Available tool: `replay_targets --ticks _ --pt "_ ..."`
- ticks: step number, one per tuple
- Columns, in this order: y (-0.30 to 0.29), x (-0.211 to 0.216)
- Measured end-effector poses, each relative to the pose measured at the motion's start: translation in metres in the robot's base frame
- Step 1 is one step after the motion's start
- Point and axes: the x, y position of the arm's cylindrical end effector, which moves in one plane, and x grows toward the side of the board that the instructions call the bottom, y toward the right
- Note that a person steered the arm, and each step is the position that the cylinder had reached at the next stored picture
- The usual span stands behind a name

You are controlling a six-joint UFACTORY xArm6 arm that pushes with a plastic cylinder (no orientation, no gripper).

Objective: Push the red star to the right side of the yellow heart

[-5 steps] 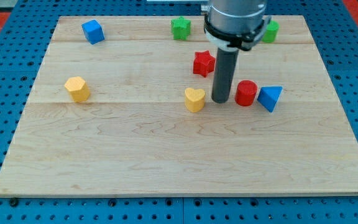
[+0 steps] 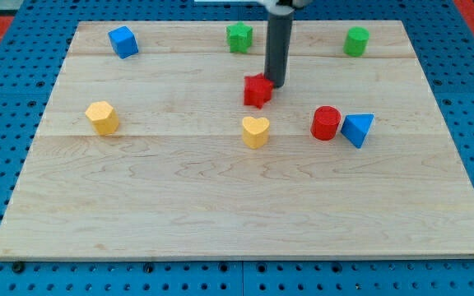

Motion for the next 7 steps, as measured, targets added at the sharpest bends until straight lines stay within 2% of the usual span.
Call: replay_targets --ticks 1,2,3,4,5,7 --pt "-0.005 0.016" --pt "0.000 -0.030" --pt "-0.025 -0.034" --pt "-0.071 -0.034" --pt "-0.092 -0.034" --pt "-0.088 -0.017"
